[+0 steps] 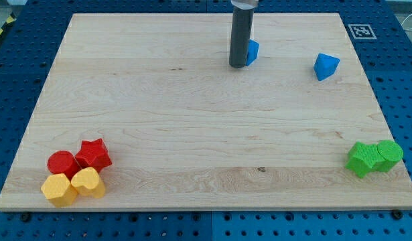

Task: Push blue cube towards top center

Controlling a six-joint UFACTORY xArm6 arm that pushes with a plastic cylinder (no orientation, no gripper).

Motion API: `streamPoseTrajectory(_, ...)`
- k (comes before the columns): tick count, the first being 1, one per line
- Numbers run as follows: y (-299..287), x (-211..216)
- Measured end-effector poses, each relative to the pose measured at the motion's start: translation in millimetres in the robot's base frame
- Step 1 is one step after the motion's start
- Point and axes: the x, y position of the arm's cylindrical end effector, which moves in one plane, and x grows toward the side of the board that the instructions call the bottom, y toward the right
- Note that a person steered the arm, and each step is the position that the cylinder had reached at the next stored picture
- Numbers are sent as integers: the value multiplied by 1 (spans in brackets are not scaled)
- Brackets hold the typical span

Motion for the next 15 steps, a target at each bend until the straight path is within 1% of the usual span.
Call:
streamPoseTrajectory(2, 52, 7)
streamPoseTrajectory(3, 67, -8)
streamPoseTrajectory(4, 55, -24)
streamPoseTrajectory(6, -33, -45)
streamPoseTrajectory(7, -49, -50)
streamPoseTrajectory(8, -30, -49)
streamPoseTrajectory(9, -10, -31)
streamPoseTrajectory(10, -11, -4)
streamPoseTrajectory(11, -46, 11)
streamPoseTrajectory(12, -80, 7)
streamPoseTrajectory(13, -85, -24)
streamPoseTrajectory(14, -85, -69)
streamPoseTrajectory(15, -85, -92)
